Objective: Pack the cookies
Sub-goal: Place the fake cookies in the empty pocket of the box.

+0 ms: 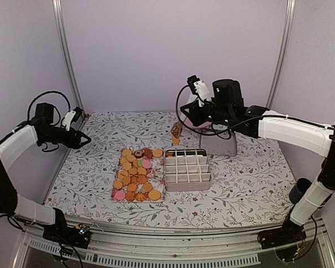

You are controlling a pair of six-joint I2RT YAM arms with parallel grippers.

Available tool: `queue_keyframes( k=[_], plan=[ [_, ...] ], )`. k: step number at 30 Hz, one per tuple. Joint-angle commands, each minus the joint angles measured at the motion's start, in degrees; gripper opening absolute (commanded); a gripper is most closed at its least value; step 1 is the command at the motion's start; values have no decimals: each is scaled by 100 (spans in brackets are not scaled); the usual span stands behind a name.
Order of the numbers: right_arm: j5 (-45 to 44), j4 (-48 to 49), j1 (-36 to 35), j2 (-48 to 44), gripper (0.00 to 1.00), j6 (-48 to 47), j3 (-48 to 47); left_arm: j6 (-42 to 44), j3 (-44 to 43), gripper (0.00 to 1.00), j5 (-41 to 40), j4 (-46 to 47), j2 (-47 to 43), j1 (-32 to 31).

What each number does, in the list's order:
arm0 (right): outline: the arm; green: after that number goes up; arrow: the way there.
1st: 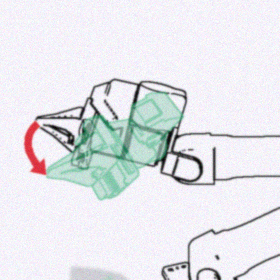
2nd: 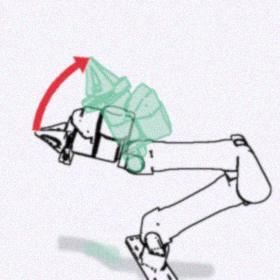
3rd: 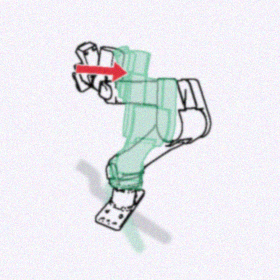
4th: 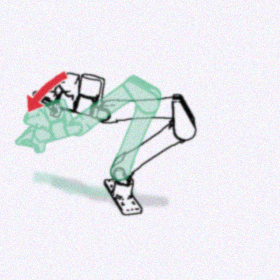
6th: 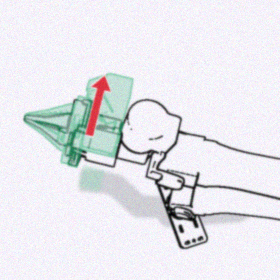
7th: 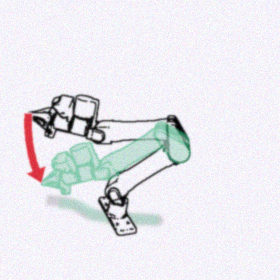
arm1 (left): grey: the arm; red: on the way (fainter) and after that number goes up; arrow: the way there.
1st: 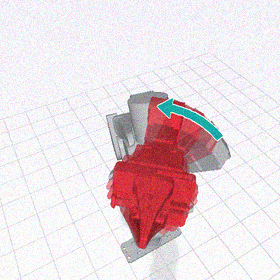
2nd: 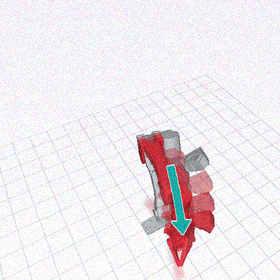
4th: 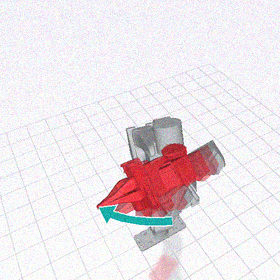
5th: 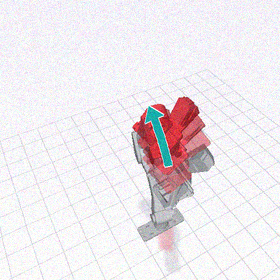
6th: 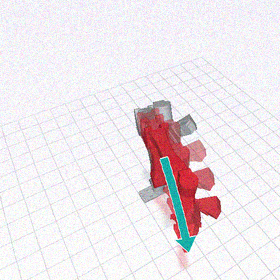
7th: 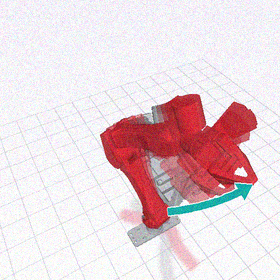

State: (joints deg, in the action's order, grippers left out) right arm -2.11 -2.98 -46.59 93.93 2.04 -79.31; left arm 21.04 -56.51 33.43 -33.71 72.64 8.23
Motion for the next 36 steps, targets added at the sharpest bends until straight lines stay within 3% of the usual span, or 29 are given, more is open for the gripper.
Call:
queue_keyframes(
  k=[1,28,36],
  plan=[
    [-255,183,114,-211,0,-242,68,41,-18,69,76,49,-42,30],
    [-106,170,156,404,0,-262,345,88,-9,70,24,5,-127,30],
    [-35,203,154,441,24,-238,316,61,-27,70,50,5,-136,30]
  ],
)
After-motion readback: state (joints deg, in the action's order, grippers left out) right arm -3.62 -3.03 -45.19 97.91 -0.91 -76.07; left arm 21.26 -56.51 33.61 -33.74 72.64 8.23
